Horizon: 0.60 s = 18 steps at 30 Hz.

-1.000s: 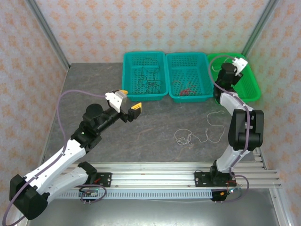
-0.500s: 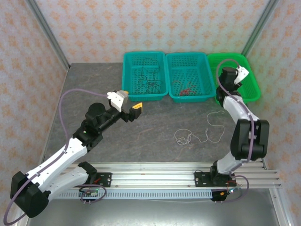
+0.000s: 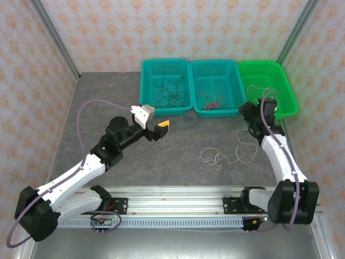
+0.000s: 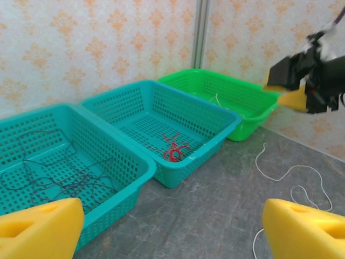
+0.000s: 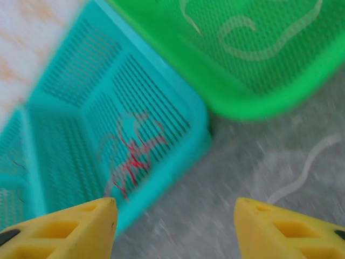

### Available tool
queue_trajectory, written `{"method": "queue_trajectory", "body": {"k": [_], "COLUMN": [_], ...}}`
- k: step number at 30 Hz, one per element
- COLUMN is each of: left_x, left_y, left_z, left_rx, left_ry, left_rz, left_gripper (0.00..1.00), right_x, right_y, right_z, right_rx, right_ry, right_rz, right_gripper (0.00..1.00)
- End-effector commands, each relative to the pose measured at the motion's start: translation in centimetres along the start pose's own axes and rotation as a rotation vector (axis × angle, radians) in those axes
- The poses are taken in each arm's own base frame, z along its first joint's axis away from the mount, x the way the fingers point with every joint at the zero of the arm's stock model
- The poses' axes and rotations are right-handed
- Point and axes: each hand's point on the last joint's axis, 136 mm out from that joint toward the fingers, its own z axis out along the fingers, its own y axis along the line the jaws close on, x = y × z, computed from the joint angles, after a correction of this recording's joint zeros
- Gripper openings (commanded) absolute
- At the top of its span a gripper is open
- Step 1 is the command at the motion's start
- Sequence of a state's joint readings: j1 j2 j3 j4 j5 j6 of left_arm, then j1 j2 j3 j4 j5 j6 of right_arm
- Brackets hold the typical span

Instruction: Untangle the cables

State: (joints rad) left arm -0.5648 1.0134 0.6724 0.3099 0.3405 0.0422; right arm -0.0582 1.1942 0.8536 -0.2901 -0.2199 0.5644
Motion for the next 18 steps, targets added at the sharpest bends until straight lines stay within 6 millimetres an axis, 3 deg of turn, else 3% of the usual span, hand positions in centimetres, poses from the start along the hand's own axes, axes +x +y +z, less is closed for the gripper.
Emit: {"method": "queue_trajectory", "body": {"k": [1,8,10,18], "left_x": [-2.2,-1.7,-1.5,-1.5], "left_y": [-0.8,-1.3,-1.2,-1.4], "left_z": [0.4,0.3,0.1,-0.2], "left_rx": [0.034,0.040,0.031,0.041], "left_ry": [-0.071,-0.042,-0.038,-0.035], "left_rz": [0.002,0.021,0.019,0.022], "left_gripper": [0.87,0.89,0.89,0.89], "right_x": [5.6,6.3,6.6,7.9], "right_y": [-4.0,-9.2,-9.9,-9.1], "right_z": [1.4,4.2,5.0,7.9], "right_rx": [0.153,0.416,0.450,0.449], "right_ry": [0.240,0.246,0.256,0.323], "right_rz": [-0.013,-0.163,-0.204,-0.319], "right_gripper": [0.59,0.61,0.61,0.58]}}
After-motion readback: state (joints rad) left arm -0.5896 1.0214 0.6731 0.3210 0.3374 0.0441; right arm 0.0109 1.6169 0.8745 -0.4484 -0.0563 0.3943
